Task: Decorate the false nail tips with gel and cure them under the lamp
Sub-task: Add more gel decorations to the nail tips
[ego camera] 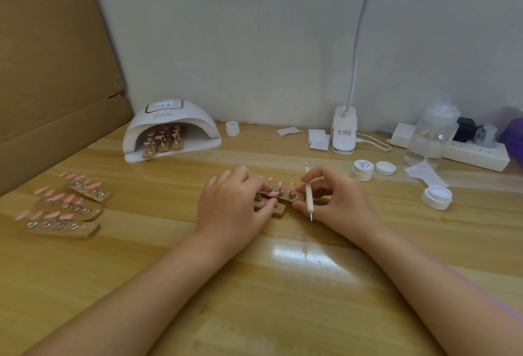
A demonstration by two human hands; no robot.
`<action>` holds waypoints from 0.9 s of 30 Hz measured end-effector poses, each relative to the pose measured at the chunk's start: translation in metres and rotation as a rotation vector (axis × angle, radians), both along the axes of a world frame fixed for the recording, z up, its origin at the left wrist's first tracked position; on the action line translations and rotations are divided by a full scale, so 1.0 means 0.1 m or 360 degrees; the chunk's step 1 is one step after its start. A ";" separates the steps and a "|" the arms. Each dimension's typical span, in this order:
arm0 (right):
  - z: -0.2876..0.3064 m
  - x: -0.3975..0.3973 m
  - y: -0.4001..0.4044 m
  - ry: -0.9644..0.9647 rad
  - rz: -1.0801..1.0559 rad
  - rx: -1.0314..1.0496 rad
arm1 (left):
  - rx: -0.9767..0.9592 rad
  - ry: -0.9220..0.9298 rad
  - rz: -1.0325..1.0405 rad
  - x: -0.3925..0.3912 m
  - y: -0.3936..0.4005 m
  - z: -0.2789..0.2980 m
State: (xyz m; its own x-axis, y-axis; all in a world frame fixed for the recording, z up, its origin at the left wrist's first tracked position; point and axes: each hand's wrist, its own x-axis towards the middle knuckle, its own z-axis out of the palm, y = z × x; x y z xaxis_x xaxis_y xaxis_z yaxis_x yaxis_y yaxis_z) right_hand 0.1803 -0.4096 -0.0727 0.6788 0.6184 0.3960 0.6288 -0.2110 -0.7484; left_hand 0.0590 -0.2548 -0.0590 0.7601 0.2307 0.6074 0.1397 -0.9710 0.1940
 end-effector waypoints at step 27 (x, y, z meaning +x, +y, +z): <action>-0.02 0.04 0.01 0.0072 -0.0196 0.0028 | -0.0197 -0.0026 0.0045 0.03 0.26 -0.02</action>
State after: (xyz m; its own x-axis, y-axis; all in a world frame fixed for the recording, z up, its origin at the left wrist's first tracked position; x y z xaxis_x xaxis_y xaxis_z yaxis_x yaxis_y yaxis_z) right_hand 0.1841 -0.4082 -0.0745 0.7665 0.5226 0.3733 0.5644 -0.2710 -0.7797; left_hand 0.0624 -0.2285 -0.0609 0.7426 0.3260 0.5851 0.1628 -0.9352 0.3144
